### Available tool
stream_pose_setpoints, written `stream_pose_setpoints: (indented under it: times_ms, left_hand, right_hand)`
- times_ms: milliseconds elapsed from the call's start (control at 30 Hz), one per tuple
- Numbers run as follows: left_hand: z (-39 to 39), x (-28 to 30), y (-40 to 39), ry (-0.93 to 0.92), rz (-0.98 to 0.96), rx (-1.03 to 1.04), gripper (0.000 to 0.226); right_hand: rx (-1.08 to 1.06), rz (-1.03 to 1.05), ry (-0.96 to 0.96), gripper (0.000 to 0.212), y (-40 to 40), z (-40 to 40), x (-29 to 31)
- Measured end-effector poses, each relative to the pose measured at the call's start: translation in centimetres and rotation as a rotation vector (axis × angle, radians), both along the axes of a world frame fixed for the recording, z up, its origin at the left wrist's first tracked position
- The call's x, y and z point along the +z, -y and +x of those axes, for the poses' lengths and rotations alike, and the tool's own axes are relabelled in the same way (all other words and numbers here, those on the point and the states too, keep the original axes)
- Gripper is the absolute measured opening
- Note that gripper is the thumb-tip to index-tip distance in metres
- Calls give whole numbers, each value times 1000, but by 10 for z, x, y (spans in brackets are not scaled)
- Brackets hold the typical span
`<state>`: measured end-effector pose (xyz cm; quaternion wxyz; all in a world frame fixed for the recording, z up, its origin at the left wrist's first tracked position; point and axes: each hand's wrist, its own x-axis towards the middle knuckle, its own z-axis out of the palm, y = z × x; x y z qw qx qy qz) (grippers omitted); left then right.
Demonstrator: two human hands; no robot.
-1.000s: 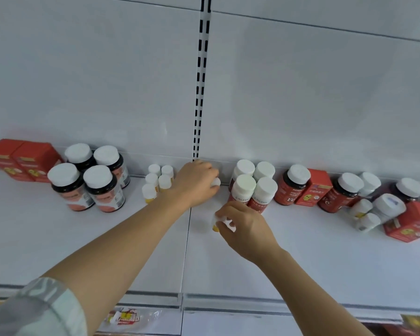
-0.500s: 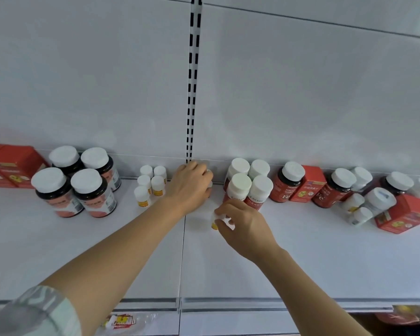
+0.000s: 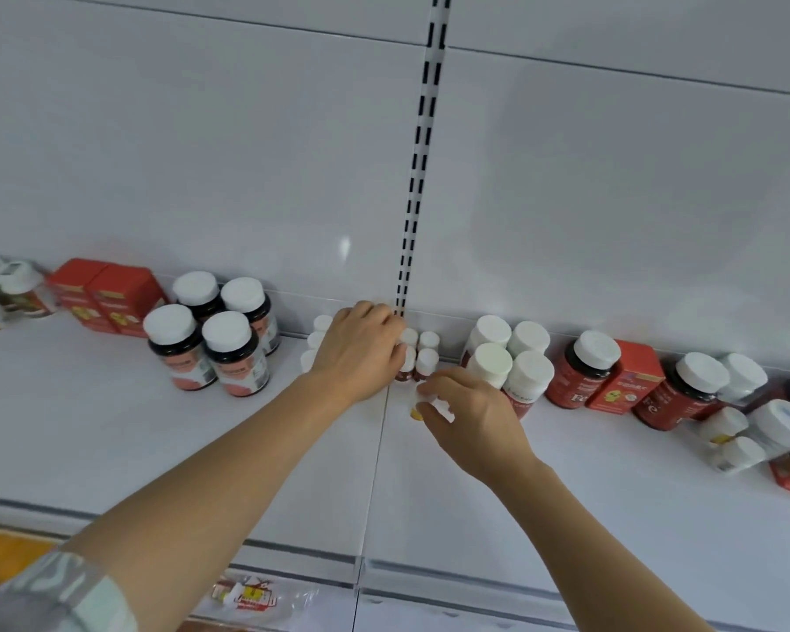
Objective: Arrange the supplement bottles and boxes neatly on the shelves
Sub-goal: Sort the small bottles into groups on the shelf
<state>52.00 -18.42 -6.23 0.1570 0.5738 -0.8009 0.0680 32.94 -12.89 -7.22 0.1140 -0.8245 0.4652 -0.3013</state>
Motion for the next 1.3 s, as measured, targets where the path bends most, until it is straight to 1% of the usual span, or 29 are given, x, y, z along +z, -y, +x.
stream_pose_setpoints:
  times_ms: [100, 233, 333, 467, 667, 900, 1167, 1300]
  left_hand:
    - [22, 8, -13, -51, -3, 59, 29]
    - [51, 18, -26, -51, -70, 116, 25]
    - [71, 26, -31, -2, -64, 94, 27]
    - [97, 28, -33, -30, -22, 19, 28]
    - [126, 29, -32, -15, -19, -9, 28]
    - [135, 27, -29, -57, 0, -46, 27]
    - [135, 23, -22, -87, 25, -69, 24]
    - [129, 21, -19, -114, 30, -91, 24]
  right_hand:
    - [41, -16, 20, 15, 8, 17, 2]
    - [39, 0, 6, 16, 14, 45, 0]
    - [8, 9, -18, 15, 16, 70, 0]
    - [-75, 21, -41, 16, 20, 99, 0]
    - [-120, 17, -78, 10, 19, 124, -9]
    - [-164, 0, -87, 7, 23, 140, -14]
    - [-183, -13, -70, 5, 22, 140, -20]
    - [-173, -29, -112, 10, 19, 137, -19]
